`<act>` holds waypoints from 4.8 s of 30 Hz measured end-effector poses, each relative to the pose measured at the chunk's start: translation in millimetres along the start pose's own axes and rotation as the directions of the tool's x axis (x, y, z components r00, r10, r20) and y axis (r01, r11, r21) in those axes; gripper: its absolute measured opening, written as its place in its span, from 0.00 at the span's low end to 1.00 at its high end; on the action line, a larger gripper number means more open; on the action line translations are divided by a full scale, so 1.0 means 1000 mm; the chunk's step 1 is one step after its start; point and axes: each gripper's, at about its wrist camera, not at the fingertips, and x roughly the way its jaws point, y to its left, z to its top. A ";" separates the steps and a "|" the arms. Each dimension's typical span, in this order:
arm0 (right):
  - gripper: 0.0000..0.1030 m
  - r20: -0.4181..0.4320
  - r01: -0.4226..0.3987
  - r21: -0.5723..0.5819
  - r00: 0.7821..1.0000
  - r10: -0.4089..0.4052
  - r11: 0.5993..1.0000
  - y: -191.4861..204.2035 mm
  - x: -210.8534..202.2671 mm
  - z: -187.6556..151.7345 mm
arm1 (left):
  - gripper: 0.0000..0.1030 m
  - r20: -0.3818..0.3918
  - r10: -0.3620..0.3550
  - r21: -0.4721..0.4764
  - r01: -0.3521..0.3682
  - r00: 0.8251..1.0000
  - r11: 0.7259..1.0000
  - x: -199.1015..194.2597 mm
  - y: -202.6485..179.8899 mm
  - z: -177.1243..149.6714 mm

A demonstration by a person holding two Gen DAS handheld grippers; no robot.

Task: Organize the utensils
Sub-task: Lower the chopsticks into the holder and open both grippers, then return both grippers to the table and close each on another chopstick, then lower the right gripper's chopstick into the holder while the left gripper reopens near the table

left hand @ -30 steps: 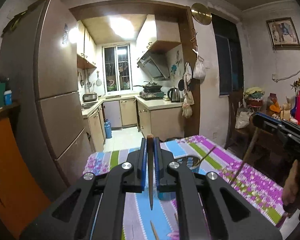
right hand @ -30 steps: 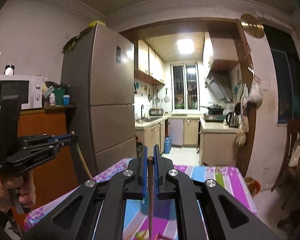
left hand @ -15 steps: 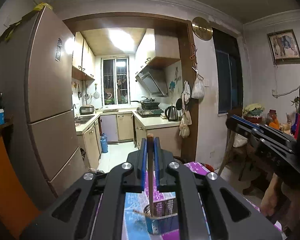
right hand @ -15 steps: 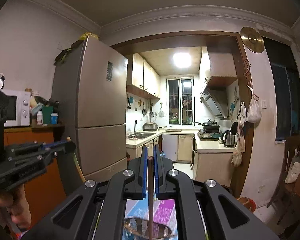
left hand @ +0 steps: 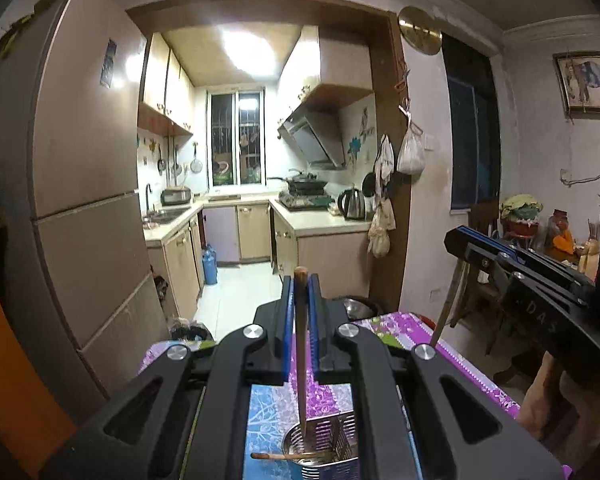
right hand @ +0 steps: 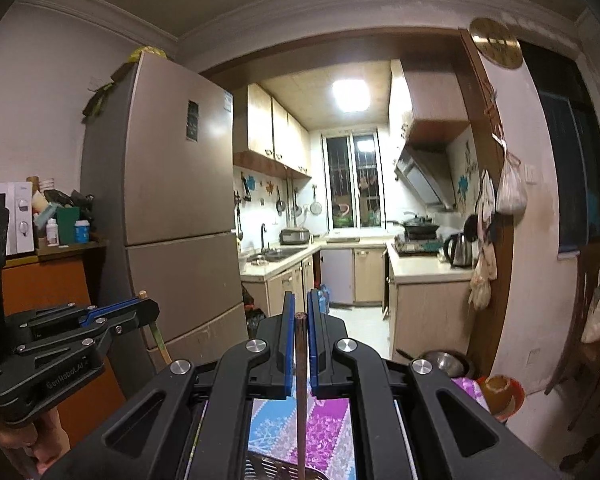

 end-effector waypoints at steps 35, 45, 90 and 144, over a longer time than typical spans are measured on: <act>0.35 -0.026 -0.004 0.051 1.000 0.005 0.999 -0.015 -0.060 -0.038 | 0.59 0.032 0.025 0.012 -0.026 0.999 1.000 -0.057 0.006 -0.056; 0.36 -0.136 -0.034 0.088 0.990 0.045 0.996 0.022 -0.254 -0.198 | 0.64 -0.001 0.005 0.085 -0.005 1.000 0.996 -0.191 -0.019 -0.211; 0.11 -0.305 0.133 -0.037 0.942 -0.138 0.990 0.092 -0.288 -0.362 | 0.32 -0.232 -0.146 0.072 0.167 0.962 0.983 -0.185 -0.095 -0.359; 0.07 -0.006 0.047 -0.146 0.999 -0.048 0.988 0.076 -0.296 -0.205 | 0.06 0.102 -0.163 0.029 0.161 0.981 0.986 -0.193 -0.079 -0.218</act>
